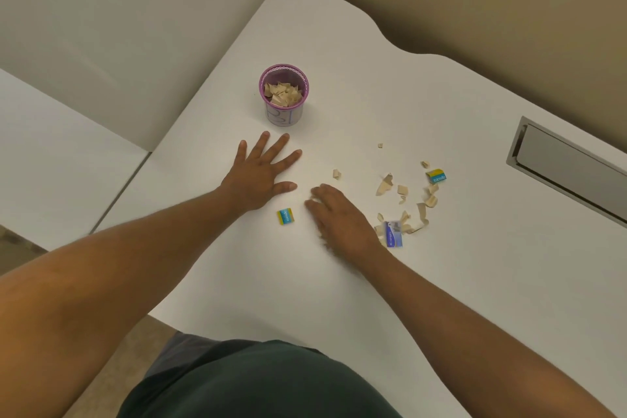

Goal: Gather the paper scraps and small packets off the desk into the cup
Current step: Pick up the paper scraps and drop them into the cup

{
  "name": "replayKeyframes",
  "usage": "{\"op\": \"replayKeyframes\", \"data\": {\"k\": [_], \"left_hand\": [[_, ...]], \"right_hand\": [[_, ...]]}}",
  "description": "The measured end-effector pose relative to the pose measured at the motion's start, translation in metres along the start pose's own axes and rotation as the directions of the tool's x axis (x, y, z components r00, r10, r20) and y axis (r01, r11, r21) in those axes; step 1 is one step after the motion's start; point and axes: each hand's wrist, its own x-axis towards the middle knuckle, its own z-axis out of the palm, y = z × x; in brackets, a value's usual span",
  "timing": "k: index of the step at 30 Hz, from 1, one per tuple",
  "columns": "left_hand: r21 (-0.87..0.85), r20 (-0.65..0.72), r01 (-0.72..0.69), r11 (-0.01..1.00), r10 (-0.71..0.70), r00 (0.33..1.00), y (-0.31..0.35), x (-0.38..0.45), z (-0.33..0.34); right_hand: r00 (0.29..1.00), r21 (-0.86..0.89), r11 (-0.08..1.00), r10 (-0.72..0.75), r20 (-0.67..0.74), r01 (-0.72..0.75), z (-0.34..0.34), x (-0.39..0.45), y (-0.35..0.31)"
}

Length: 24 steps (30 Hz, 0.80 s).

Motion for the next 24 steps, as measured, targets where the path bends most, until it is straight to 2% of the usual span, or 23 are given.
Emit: {"op": "replayKeyframes", "data": {"k": [3,5,8,10,12,16,22,24], "left_hand": [[0.003,0.006,-0.002,1.000,0.002,1.000,0.000,-0.001,-0.001],[0.011,0.011,-0.001,1.000,0.001,1.000,0.000,-0.001,-0.002],[0.017,0.010,0.006,1.000,-0.006,1.000,0.002,-0.001,-0.003],[0.015,0.009,0.007,1.000,-0.008,1.000,0.002,0.000,-0.003],[0.012,0.007,0.006,1.000,-0.006,1.000,0.001,0.000,-0.002],[0.024,0.003,0.013,1.000,-0.013,1.000,0.000,0.001,0.000],[0.013,-0.002,0.016,1.000,-0.016,1.000,0.001,0.001,0.002],[0.017,0.004,0.014,1.000,-0.014,1.000,0.001,0.000,0.001]], "right_hand": [[0.991,0.106,0.985,0.132,0.027,-0.134,-0.015,-0.008,0.009],[0.995,-0.002,0.995,0.101,0.016,-0.101,-0.023,-0.011,0.016],[0.967,-0.115,0.982,0.167,0.190,-0.147,-0.027,-0.023,0.014],[0.950,-0.139,0.976,0.196,0.243,-0.166,-0.023,-0.032,0.005],[0.956,-0.200,0.970,0.183,0.227,-0.138,-0.017,-0.038,-0.004],[0.961,-0.147,0.970,0.220,0.170,-0.196,-0.013,-0.039,-0.014],[0.954,-0.175,0.961,0.244,0.176,-0.213,-0.026,-0.020,-0.006],[0.940,-0.145,0.951,0.296,0.169,-0.273,-0.028,-0.009,-0.004]]}}
